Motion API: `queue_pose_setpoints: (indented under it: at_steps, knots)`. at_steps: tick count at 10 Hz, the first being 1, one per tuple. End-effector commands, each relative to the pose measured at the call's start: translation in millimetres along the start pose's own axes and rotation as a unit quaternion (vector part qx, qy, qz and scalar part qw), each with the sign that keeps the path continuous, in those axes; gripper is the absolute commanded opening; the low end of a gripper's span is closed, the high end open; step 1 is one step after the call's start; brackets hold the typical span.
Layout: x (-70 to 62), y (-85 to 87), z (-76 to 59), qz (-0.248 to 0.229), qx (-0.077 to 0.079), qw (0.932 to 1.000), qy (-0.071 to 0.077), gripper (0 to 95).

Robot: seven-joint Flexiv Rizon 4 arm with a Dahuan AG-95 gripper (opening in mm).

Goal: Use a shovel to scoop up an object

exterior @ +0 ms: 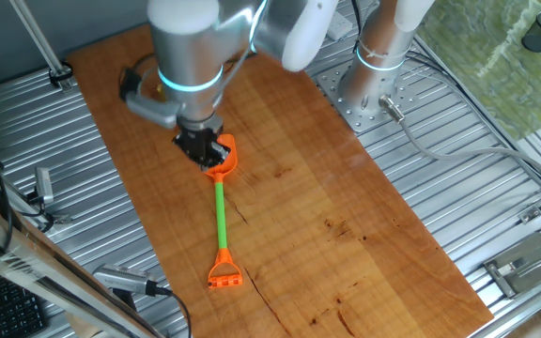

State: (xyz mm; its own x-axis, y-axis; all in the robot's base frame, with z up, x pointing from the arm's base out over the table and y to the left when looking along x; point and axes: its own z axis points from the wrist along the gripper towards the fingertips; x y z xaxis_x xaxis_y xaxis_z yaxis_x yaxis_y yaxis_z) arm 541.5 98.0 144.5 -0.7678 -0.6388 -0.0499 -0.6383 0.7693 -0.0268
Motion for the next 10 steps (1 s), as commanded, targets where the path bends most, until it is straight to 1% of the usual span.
queue_pose_setpoints:
  at_steps: [1,3,4,6,8,10]
  knots:
    - [-26.6,5.9,15.8,-0.083,-0.002,0.9965,0.002,0.0]
    - [-27.1,6.0,16.0,-0.084,-0.002,0.9965,0.004,0.0]
    - [-27.5,6.0,15.7,-0.097,-0.008,0.9953,0.0,0.0]
    - [-27.4,6.0,15.9,-0.112,-0.011,0.9936,0.009,0.0]
    - [-27.2,5.9,17.3,-0.107,-0.009,0.9941,0.01,0.0]
    - [-26.6,5.9,17.6,-0.118,-0.008,0.9929,0.011,0.0]
